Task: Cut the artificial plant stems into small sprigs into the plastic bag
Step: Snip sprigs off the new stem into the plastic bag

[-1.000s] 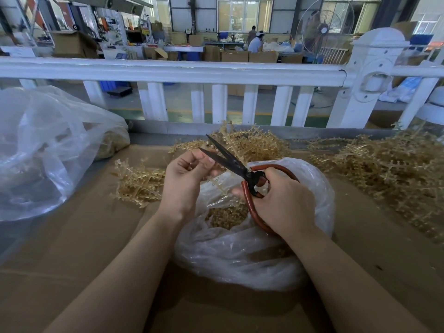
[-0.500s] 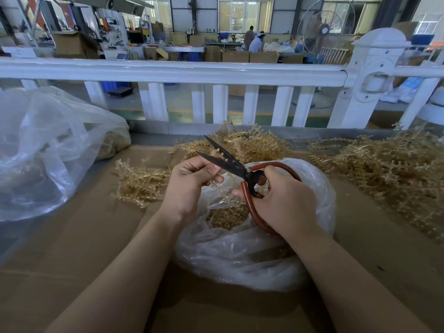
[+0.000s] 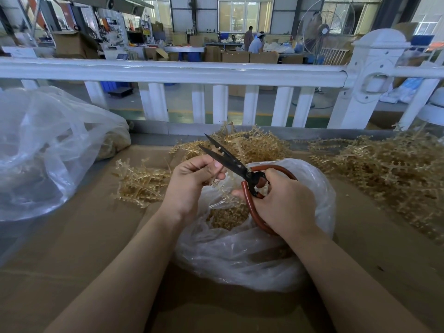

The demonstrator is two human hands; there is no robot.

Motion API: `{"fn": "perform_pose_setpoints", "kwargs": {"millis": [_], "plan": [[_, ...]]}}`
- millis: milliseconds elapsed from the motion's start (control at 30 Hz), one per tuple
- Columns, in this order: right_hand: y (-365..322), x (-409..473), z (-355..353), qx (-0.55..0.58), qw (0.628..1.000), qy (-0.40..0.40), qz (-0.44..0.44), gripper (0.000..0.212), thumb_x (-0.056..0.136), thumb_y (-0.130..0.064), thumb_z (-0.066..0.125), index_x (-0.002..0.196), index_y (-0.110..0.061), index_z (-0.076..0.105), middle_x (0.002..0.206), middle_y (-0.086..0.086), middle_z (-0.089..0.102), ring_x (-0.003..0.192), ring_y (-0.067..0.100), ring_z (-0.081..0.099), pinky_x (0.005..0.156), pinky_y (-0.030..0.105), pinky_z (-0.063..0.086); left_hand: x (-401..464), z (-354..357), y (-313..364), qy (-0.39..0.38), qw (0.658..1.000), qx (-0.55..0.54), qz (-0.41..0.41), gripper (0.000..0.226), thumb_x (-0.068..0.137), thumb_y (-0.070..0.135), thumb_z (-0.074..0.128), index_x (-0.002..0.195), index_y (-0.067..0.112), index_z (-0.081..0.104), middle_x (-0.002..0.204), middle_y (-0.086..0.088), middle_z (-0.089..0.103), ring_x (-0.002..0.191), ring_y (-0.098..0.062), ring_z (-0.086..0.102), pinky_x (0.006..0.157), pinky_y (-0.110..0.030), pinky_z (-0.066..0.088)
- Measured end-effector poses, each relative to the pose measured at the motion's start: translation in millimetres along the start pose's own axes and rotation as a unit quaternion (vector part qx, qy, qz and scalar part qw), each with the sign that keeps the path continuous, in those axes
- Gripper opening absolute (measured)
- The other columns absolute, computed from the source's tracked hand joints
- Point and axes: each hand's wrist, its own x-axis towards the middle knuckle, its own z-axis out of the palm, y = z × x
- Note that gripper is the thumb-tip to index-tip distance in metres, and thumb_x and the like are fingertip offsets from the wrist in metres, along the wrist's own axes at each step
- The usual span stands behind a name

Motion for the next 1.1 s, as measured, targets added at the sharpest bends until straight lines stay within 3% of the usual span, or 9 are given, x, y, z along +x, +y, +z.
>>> {"fn": "perform_pose_setpoints", "kwargs": {"millis": [133, 267, 367, 500, 700, 867, 1100], "plan": [[-0.6, -0.5, -0.9, 0.018, 1.000, -0.008, -0.002, 0.062, 0.074, -0.090, 0.040, 0.080, -0.030, 0.056, 0.068, -0.020, 0.052, 0.057, 0.000, 0.045, 0.050, 0.012, 0.031, 0.2, -0.6, -0.9, -0.006, 1.000, 0.030, 0.006, 0.010, 0.082, 0.021, 0.065, 0.076, 0.013, 0.068, 0.071, -0.001, 0.065, 0.066, -0.008, 0.056, 0.071, -0.024, 0.043], [0.3, -1.1, -0.4, 0.019, 1.000, -0.017, 0.000, 0.056, 0.075, -0.086, 0.050, 0.082, -0.031, 0.057, 0.069, -0.020, 0.052, 0.056, -0.001, 0.043, 0.051, 0.009, 0.029, 0.4, -2.0, -3.7, -0.016, 0.999, 0.030, 0.016, 0.010, 0.083, 0.018, 0.066, 0.081, 0.007, 0.067, 0.071, 0.001, 0.064, 0.068, -0.008, 0.056, 0.069, -0.017, 0.047], [1.3, -1.8, 0.8, 0.030, 0.999, -0.022, -0.002, 0.058, 0.073, -0.089, 0.045, 0.080, -0.032, 0.053, 0.065, -0.019, 0.052, 0.053, -0.002, 0.043, 0.050, 0.012, 0.033, 0.4, -2.1, -3.8, -0.020, 0.999, 0.043, 0.014, 0.013, 0.085, 0.018, 0.066, 0.083, 0.006, 0.066, 0.072, 0.002, 0.064, 0.071, -0.010, 0.056, 0.072, -0.019, 0.048], [1.7, -1.8, 0.8, 0.050, 0.999, -0.022, -0.001, 0.073, 0.071, -0.094, 0.036, 0.086, -0.028, 0.064, 0.068, -0.020, 0.055, 0.059, 0.001, 0.050, 0.053, 0.016, 0.039, -1.4, 1.5, -0.4, -0.026, 0.999, 0.039, 0.016, 0.009, 0.085, 0.016, 0.065, 0.080, 0.009, 0.065, 0.074, 0.001, 0.064, 0.070, -0.009, 0.056, 0.070, -0.018, 0.046], [0.8, -1.3, -0.5, 0.075, 0.997, -0.022, 0.008, 0.070, 0.071, -0.091, 0.040, 0.088, -0.028, 0.067, 0.069, -0.024, 0.050, 0.063, -0.002, 0.047, 0.057, 0.011, 0.034, -5.2, 11.3, 2.3, 0.008, 0.997, 0.040, 0.072, 0.007, 0.096, -0.007, 0.051, 0.098, -0.011, 0.056, 0.077, -0.020, 0.059, 0.065, -0.015, 0.058, 0.066, -0.019, 0.049], [0.9, -1.0, -1.0, 0.077, 0.997, -0.027, 0.010, 0.070, 0.071, -0.090, 0.040, 0.087, -0.028, 0.067, 0.065, -0.022, 0.052, 0.059, -0.002, 0.046, 0.056, 0.009, 0.033, -6.7, 10.3, 3.8, 0.036, 0.990, 0.088, 0.101, 0.010, 0.098, -0.004, 0.052, 0.101, -0.012, 0.056, 0.077, -0.028, 0.064, 0.069, -0.020, 0.063, 0.069, -0.028, 0.054], [2.0, -0.1, -0.3, 0.070, 0.997, -0.040, 0.008, 0.072, 0.069, -0.092, 0.041, 0.088, -0.027, 0.068, 0.069, -0.017, 0.061, 0.063, 0.003, 0.053, 0.058, 0.018, 0.043, -5.8, 13.0, 3.1, 0.036, 0.992, 0.079, 0.088, 0.012, 0.099, -0.002, 0.049, 0.103, -0.012, 0.055, 0.077, -0.017, 0.064, 0.068, -0.015, 0.062, 0.069, -0.024, 0.053]]}}
